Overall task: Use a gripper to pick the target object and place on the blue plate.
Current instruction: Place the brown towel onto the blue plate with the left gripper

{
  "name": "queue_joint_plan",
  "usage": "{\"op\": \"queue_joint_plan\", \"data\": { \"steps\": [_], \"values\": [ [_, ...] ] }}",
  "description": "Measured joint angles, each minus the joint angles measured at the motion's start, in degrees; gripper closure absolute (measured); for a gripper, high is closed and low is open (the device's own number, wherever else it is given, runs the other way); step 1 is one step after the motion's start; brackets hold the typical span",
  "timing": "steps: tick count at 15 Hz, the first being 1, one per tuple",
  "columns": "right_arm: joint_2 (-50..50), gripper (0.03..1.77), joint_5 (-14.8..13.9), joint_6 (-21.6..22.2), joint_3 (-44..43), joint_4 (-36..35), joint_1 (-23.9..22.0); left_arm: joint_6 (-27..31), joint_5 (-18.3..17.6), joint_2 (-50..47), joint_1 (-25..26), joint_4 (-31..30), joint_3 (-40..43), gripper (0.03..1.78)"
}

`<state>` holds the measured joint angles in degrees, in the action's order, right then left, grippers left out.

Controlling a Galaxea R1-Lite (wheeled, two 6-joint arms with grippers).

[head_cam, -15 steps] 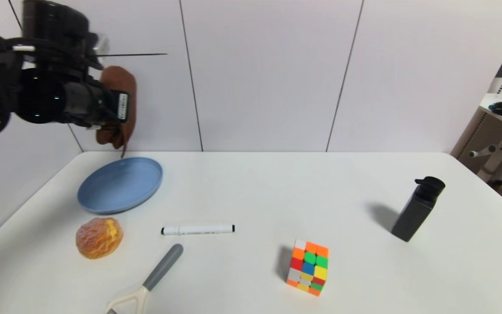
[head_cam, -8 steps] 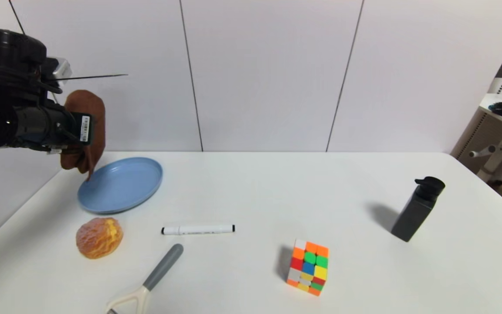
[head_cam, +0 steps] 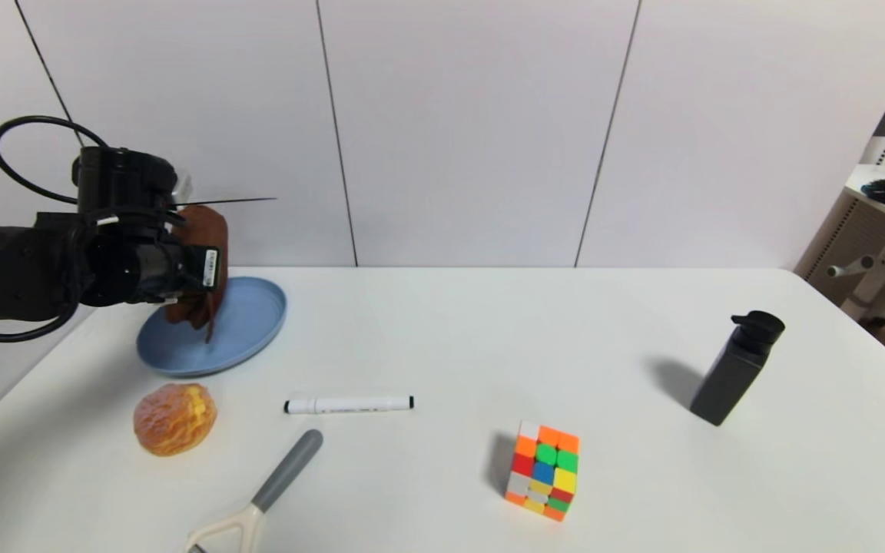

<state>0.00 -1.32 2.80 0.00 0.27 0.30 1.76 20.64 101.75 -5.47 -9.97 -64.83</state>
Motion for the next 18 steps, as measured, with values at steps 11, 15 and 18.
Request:
{"op": "queue_joint_plan", "data": {
  "steps": [11, 15, 18],
  "values": [
    [0.0, 0.10, 0.0, 0.0, 0.0, 0.0, 0.0, 0.5, -1.7, 1.8, -0.1, -2.8, 0.6, 0.48],
    [0.0, 0.10, 0.0, 0.0, 0.0, 0.0, 0.0, 0.6, -2.4, -0.5, -0.1, -3.8, 1.2, 0.33],
    [0.0, 0.10, 0.1, 0.0, 0.0, 0.0, 0.0, 2.2, -2.6, -6.5, -0.1, -4.1, 1.3, 0.26]
  ]
}}
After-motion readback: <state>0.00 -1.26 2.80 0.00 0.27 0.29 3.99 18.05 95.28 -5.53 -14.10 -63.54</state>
